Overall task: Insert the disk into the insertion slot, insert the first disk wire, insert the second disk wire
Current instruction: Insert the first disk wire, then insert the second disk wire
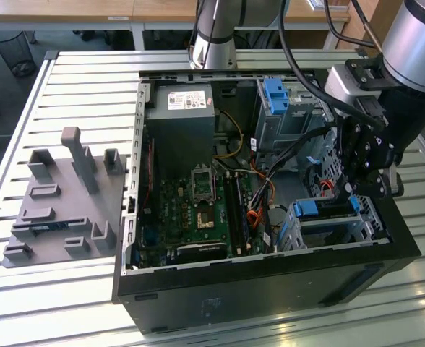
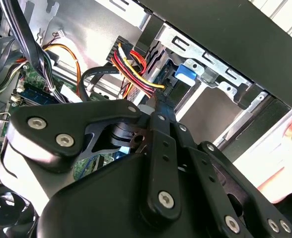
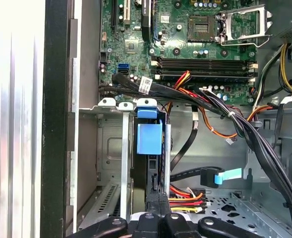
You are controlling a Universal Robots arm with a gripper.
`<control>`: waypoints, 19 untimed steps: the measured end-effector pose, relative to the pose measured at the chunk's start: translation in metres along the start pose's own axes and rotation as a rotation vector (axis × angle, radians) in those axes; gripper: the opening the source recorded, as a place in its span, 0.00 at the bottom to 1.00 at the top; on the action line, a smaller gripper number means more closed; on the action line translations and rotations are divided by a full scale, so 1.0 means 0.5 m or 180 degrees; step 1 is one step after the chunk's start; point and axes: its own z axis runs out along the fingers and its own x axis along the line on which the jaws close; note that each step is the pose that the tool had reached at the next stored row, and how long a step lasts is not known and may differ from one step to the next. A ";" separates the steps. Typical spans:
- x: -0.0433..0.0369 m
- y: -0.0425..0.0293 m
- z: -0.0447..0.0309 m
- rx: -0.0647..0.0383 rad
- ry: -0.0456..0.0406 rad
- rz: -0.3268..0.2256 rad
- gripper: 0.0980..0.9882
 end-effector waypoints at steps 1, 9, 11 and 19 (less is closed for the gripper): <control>0.000 0.000 0.000 0.0000 0.0000 0.0000 0.01; 0.000 0.002 0.000 0.0000 0.0000 0.0001 0.01; 0.000 0.005 0.000 0.0000 0.0000 0.0000 0.01; 0.000 0.025 0.000 0.0006 0.0000 0.0000 0.01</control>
